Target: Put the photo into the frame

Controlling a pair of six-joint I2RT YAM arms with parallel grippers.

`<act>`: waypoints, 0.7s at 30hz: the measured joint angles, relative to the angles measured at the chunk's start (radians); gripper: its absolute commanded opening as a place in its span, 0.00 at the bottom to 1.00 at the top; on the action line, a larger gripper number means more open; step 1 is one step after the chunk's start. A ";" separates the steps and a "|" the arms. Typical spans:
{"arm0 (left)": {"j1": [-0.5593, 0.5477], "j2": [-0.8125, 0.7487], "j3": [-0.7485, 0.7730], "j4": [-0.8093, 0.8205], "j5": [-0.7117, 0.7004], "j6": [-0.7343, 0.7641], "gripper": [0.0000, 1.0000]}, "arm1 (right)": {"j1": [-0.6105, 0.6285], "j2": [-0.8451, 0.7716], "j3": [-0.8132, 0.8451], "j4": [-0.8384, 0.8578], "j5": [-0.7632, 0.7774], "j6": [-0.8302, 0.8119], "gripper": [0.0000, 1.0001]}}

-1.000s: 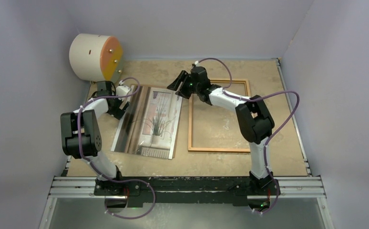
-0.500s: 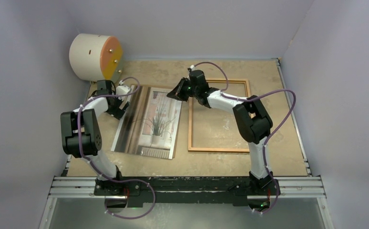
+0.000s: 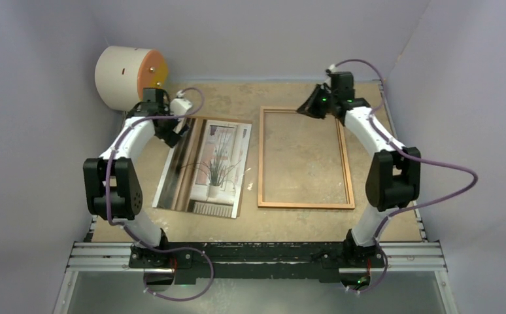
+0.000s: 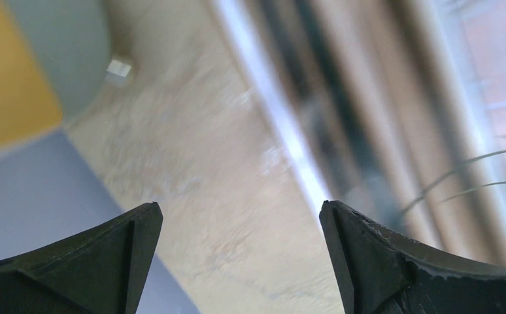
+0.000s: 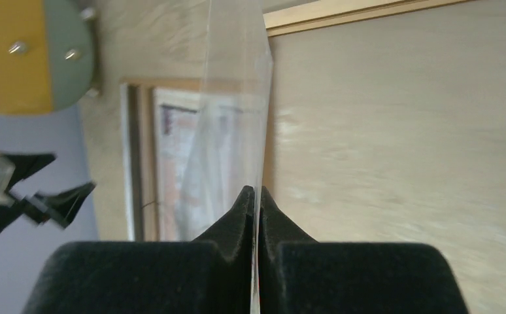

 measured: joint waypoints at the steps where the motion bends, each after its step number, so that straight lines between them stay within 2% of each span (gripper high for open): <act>1: -0.050 -0.002 0.000 -0.001 -0.002 -0.005 1.00 | -0.038 -0.017 -0.011 -0.026 0.011 -0.023 0.00; 4: -0.176 0.015 0.000 -0.008 0.000 -0.020 1.00 | -0.123 -0.028 -0.040 -0.107 0.053 -0.100 0.01; 5: -0.214 0.027 0.001 -0.009 -0.001 -0.025 1.00 | -0.133 -0.018 -0.047 -0.135 0.063 -0.124 0.09; 6: -0.247 0.040 0.001 -0.010 -0.003 -0.029 1.00 | -0.135 -0.004 -0.051 -0.163 0.075 -0.144 0.18; 7: -0.271 0.054 0.001 -0.010 -0.009 -0.031 1.00 | -0.134 0.011 -0.055 -0.188 0.086 -0.158 0.31; 9: -0.306 0.081 0.001 -0.006 -0.024 -0.037 1.00 | -0.133 0.034 -0.063 -0.219 0.108 -0.173 0.66; 11: -0.328 0.106 0.007 -0.005 -0.038 -0.043 1.00 | -0.132 0.045 -0.082 -0.235 0.134 -0.171 0.82; 16: -0.361 0.173 0.060 0.007 -0.073 -0.055 1.00 | -0.138 0.025 -0.141 -0.234 0.188 -0.142 0.98; 21: -0.375 0.218 0.086 0.044 -0.101 -0.055 1.00 | -0.146 -0.053 -0.237 -0.217 0.200 -0.098 0.99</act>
